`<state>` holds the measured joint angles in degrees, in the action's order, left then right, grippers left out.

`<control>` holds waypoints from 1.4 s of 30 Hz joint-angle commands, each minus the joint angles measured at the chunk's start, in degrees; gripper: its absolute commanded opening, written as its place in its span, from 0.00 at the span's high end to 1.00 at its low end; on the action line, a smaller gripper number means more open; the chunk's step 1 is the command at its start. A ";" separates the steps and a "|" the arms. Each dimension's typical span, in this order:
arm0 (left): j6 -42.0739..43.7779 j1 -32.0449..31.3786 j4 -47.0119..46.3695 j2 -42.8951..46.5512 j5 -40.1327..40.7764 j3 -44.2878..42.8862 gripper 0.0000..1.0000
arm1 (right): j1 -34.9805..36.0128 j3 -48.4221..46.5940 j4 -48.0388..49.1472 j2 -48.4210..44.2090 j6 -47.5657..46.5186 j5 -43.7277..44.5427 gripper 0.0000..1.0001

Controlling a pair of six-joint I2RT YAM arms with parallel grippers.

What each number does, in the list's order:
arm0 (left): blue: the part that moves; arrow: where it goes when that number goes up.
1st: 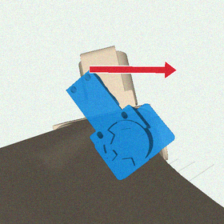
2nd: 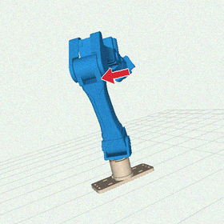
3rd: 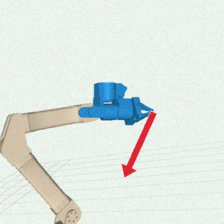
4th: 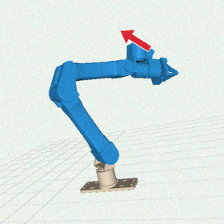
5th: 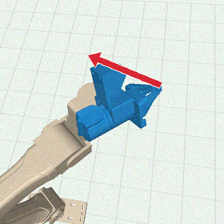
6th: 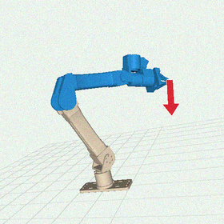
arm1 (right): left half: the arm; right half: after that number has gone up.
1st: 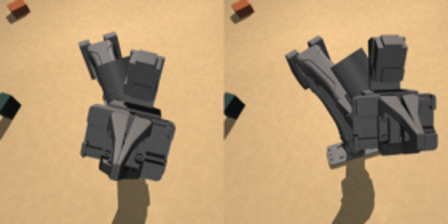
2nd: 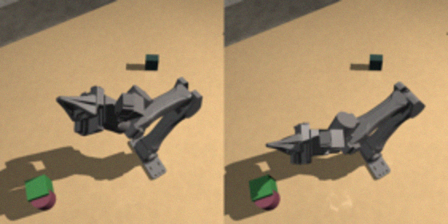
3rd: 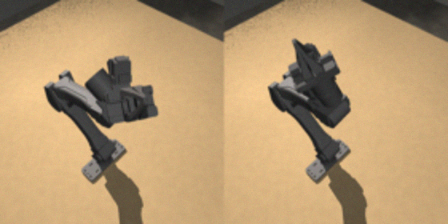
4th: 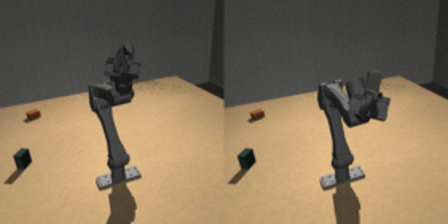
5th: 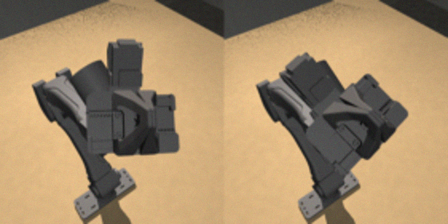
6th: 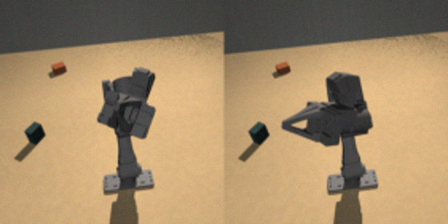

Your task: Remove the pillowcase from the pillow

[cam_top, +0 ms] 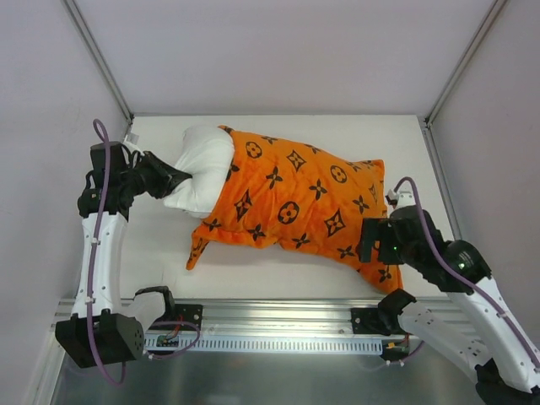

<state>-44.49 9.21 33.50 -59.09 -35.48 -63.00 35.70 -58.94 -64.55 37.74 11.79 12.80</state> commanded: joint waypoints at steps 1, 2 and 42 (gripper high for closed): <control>-1.91 1.86 -4.05 0.21 -1.17 -5.28 1.00 | -0.28 5.05 3.01 2.25 2.45 -0.58 0.04; -1.92 1.86 -4.05 0.03 -1.43 -5.55 1.00 | -0.28 7.58 4.16 3.47 2.36 -0.67 0.04; -0.60 19.09 2.63 -0.77 -8.46 -6.62 1.00 | -43.00 9.07 14.28 -0.11 4.36 -0.67 0.99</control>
<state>-45.43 26.35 42.28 -62.37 -46.06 -71.11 -5.72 -57.60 -48.18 39.86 13.61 5.82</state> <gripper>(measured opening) 0.079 0.020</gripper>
